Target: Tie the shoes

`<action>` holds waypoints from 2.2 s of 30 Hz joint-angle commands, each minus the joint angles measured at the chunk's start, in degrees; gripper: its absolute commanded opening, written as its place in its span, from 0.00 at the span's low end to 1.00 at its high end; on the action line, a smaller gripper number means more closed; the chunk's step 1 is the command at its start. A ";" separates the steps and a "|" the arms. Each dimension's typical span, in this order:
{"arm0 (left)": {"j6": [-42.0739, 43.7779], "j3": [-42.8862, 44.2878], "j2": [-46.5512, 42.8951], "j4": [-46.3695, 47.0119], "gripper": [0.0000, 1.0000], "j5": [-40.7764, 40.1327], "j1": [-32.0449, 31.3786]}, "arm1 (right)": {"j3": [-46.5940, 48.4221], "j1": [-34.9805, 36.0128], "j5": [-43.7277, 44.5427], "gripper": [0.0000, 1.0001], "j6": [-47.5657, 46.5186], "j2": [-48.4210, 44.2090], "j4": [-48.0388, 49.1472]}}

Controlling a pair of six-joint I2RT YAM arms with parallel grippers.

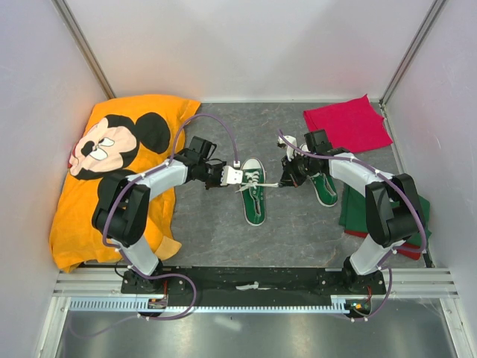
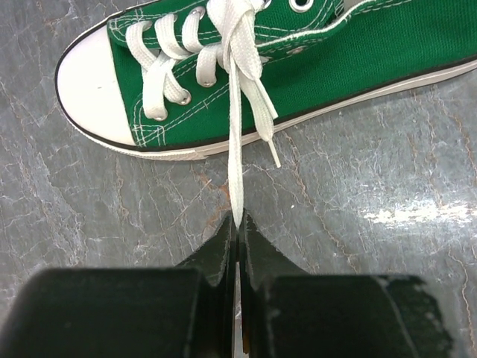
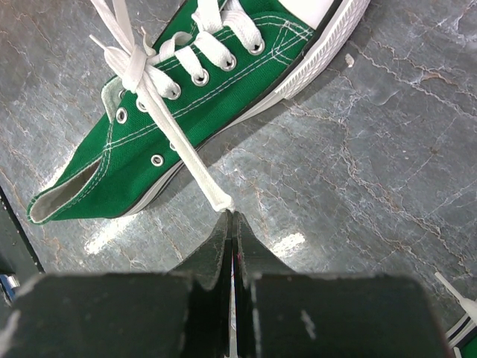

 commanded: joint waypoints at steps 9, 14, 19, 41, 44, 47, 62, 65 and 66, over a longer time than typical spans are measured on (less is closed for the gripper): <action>-5.06 1.99 -1.57 5.69 0.42 2.51 0.17 | 2.41 2.14 -9.99 0.00 -8.01 -0.83 -8.71; -7.62 -5.39 -9.91 8.80 0.46 2.07 0.08 | 4.70 4.25 -11.22 0.25 -11.26 0.32 -13.73; -7.88 -8.39 -14.85 7.58 0.44 2.16 -0.45 | 8.83 3.29 -9.64 0.48 -15.83 1.99 -21.99; -8.58 -3.92 -6.42 11.61 0.37 0.66 -8.00 | 10.51 4.25 -8.76 0.40 -5.20 11.13 0.50; -8.58 -2.86 -5.45 11.61 0.37 0.05 -8.09 | 10.25 4.78 -9.29 0.40 -5.90 11.22 0.15; -8.58 -2.16 -4.40 11.70 0.38 -0.13 -8.18 | 9.63 5.48 -9.38 0.41 -8.01 10.87 -0.72; -6.91 0.57 -0.44 11.52 0.40 0.05 -10.03 | 7.96 6.71 -8.67 0.28 -8.81 11.22 -0.12; -7.00 1.36 0.18 11.52 0.34 -0.13 -10.11 | 7.87 6.80 -8.76 0.20 -8.28 10.96 -0.03; -7.35 1.71 0.26 11.52 0.24 -0.04 -10.20 | 7.96 6.80 -8.76 0.18 -8.02 10.87 -0.20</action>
